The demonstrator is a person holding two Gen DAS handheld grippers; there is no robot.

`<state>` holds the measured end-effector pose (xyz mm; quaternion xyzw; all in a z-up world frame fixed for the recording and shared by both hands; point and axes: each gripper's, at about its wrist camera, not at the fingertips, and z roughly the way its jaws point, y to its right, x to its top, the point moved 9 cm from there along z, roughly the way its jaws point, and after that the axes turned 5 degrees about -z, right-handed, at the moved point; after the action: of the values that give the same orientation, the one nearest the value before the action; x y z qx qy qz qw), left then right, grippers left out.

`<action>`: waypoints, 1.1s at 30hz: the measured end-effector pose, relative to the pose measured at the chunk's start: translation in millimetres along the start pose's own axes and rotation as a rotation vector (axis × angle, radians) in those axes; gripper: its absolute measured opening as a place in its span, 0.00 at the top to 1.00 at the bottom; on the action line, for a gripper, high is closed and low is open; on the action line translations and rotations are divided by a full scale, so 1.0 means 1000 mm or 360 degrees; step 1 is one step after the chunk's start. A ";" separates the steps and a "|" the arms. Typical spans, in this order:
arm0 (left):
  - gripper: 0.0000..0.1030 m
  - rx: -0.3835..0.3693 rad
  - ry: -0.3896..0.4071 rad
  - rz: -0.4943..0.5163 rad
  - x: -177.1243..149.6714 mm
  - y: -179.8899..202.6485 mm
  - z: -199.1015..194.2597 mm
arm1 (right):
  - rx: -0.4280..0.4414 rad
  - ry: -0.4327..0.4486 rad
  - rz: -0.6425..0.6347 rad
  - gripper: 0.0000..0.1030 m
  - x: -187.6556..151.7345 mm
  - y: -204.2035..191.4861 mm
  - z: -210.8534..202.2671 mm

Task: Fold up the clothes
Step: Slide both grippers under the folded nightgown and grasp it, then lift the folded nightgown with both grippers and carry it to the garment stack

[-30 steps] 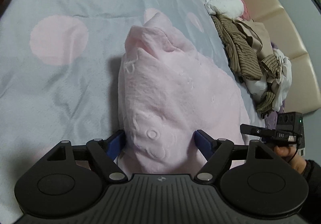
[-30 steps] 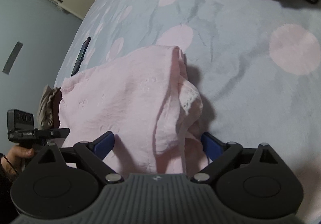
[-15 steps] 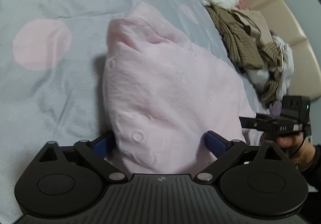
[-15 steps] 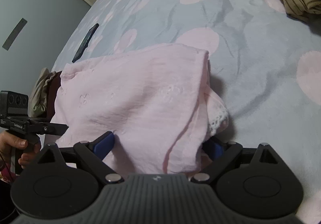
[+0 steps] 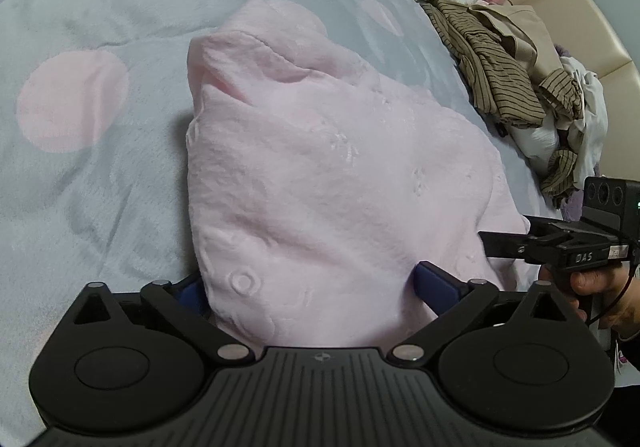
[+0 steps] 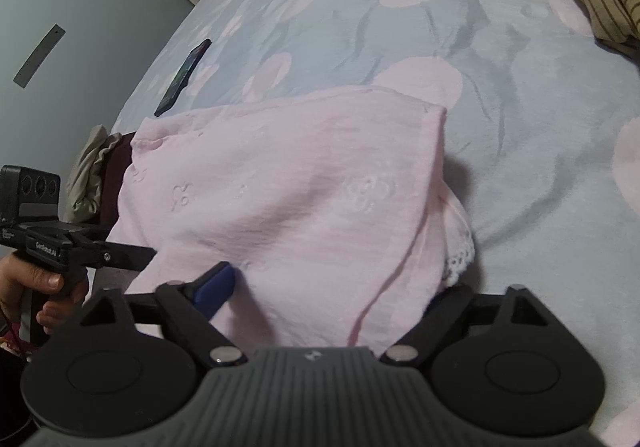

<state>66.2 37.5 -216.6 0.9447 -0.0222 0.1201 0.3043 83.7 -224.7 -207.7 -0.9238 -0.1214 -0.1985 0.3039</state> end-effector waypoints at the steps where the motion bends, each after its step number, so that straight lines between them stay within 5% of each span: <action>1: 0.10 -0.0005 -0.0003 0.0001 0.000 0.000 0.000 | 0.0032 -0.0008 0.0024 0.41 0.000 0.000 0.000; 2: 0.17 -0.0010 -0.0006 0.0002 0.000 0.000 -0.001 | 0.0064 -0.0015 0.0049 0.55 -0.001 -0.001 0.000; 4: 0.27 -0.0025 -0.0008 0.0003 0.002 -0.001 -0.002 | 0.0123 -0.0023 0.0099 0.68 -0.001 -0.002 0.000; 6: 0.36 -0.0070 -0.0012 -0.0028 0.002 -0.003 -0.004 | 0.0164 -0.0012 0.0138 0.73 -0.002 -0.004 0.000; 8: 0.61 -0.0127 -0.0017 -0.0037 0.002 -0.003 -0.006 | 0.0193 0.0001 0.0144 0.82 -0.003 -0.007 -0.002; 10: 0.73 -0.0167 -0.0017 -0.0033 0.002 0.000 -0.009 | 0.0212 0.0025 0.0134 0.85 -0.001 -0.012 -0.005; 21: 0.78 -0.0277 0.0060 -0.0046 0.019 0.023 -0.040 | 0.0325 0.0213 0.0127 0.87 0.024 -0.031 -0.052; 28: 0.78 -0.0378 0.0208 0.0010 0.046 0.068 -0.097 | 0.0407 0.0429 0.0071 0.87 0.063 -0.058 -0.110; 33: 0.78 -0.0362 0.0266 0.0007 0.055 0.076 -0.132 | 0.0428 0.0461 -0.0002 0.87 0.078 -0.091 -0.121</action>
<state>82.7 54.1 -56.5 0.8908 -0.0123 0.1959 0.4098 86.4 -218.7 -37.2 -0.8367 -0.1023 -0.3114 0.4388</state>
